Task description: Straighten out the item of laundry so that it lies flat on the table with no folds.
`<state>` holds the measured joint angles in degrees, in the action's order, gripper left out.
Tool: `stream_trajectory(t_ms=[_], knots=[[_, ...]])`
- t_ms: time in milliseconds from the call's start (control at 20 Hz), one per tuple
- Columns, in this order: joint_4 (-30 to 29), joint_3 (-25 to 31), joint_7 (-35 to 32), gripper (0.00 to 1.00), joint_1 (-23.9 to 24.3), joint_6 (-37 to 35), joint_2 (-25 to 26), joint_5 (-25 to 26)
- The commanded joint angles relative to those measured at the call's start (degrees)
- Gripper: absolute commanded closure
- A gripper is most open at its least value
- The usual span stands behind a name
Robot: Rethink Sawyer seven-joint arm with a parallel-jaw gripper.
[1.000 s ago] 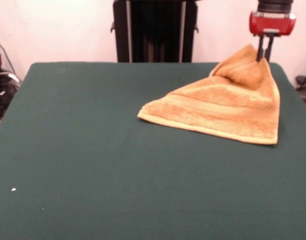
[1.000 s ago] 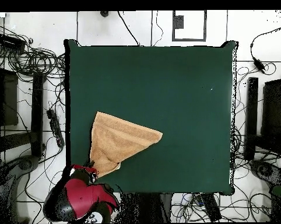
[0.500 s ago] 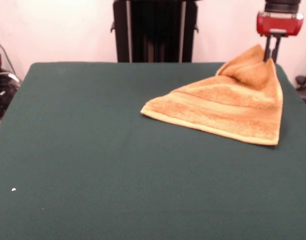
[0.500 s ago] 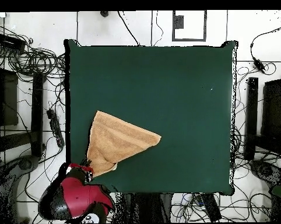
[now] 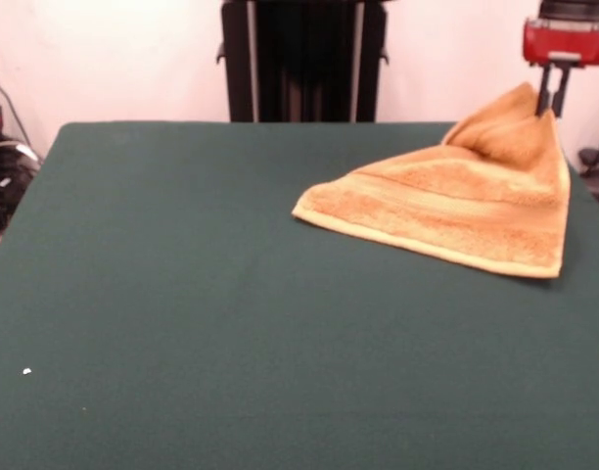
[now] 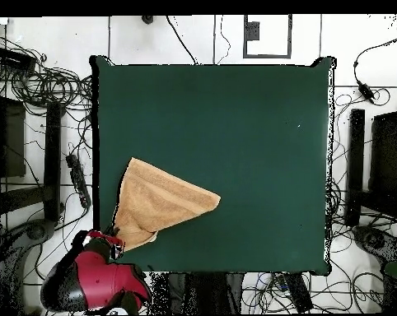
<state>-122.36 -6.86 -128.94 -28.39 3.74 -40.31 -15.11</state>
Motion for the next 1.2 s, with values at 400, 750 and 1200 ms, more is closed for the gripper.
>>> stream_trajectory(t_ms=[400,750,1200], knots=[[-11.83,10.09,6.77,1.00,19.77,-19.99,-16.79,10.48],[-12.71,15.08,13.74,1.00,31.80,-28.46,-22.38,18.59],[-11.05,19.83,10.24,1.00,36.17,-29.78,-22.18,25.09]])
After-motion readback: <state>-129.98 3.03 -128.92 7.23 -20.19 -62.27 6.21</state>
